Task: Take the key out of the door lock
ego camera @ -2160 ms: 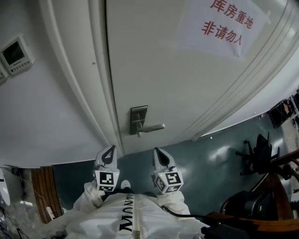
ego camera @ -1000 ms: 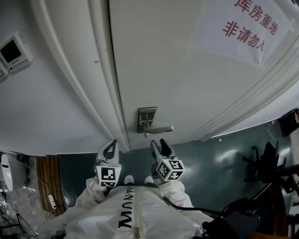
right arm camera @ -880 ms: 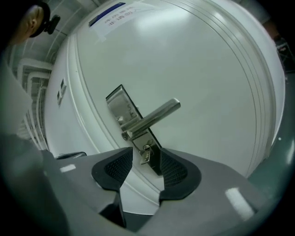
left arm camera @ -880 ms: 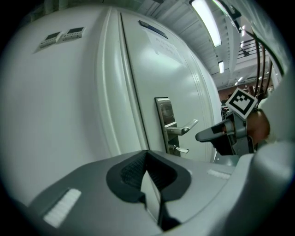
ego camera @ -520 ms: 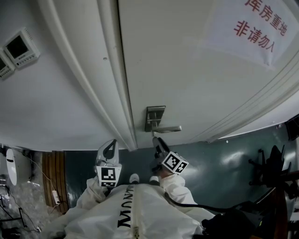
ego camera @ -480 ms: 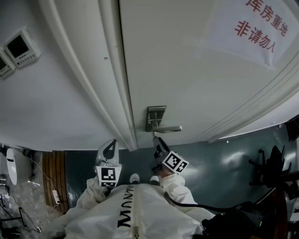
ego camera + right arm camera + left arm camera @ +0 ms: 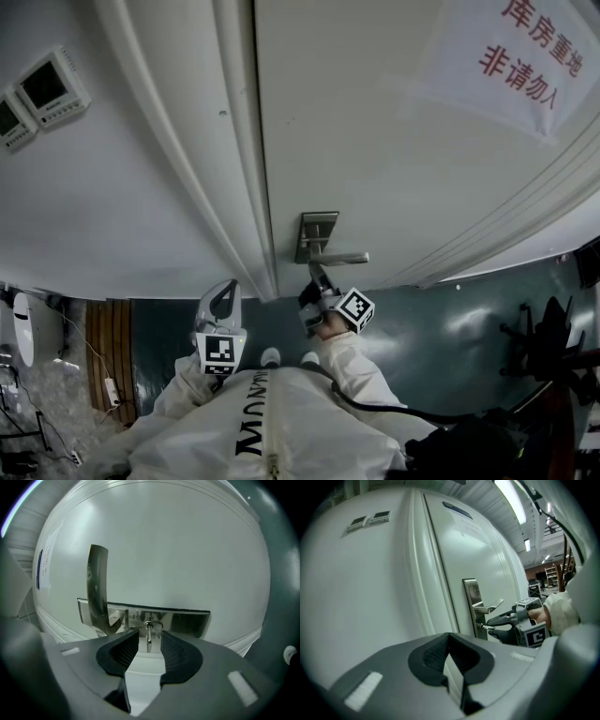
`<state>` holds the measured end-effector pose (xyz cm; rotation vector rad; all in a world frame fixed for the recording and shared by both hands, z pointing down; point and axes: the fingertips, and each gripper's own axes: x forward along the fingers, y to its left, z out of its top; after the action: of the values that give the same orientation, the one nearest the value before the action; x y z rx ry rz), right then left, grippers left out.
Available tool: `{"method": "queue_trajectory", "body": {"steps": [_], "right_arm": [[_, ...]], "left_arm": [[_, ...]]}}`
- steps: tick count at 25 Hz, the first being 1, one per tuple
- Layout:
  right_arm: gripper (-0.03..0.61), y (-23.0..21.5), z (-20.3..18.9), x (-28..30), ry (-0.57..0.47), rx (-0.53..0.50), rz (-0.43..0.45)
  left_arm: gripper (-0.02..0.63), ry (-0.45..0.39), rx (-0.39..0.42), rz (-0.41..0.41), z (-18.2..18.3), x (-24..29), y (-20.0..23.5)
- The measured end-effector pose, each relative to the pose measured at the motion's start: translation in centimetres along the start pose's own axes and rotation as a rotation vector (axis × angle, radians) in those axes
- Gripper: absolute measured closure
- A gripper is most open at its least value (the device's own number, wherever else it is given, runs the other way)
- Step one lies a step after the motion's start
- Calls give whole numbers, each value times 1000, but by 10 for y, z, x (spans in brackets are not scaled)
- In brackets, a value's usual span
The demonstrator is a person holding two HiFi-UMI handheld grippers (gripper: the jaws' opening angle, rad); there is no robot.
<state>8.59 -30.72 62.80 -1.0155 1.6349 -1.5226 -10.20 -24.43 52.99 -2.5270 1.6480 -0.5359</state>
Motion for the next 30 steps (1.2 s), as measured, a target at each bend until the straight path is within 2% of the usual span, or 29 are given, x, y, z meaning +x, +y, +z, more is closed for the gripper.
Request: {"method": "queue_trajectory", "body": {"steps": [5, 6, 8, 9, 21, 30], "right_arm": [[467, 4, 2, 8, -8, 32, 34], [484, 4, 3, 9, -10, 36, 31], [558, 2, 4, 9, -17, 40, 20], [565, 2, 4, 8, -19, 42, 18], [563, 0, 4, 7, -32, 94, 31], [563, 1, -8, -16, -16, 83, 57]], "left_arm": [[614, 4, 3, -4, -1, 0, -1], [614, 5, 3, -4, -1, 0, -1], [614, 7, 2, -5, -2, -1, -1], [614, 8, 1, -6, -2, -1, -1], [614, 18, -12, -9, -8, -4, -7], [614, 14, -10, -11, -7, -8, -12]]}}
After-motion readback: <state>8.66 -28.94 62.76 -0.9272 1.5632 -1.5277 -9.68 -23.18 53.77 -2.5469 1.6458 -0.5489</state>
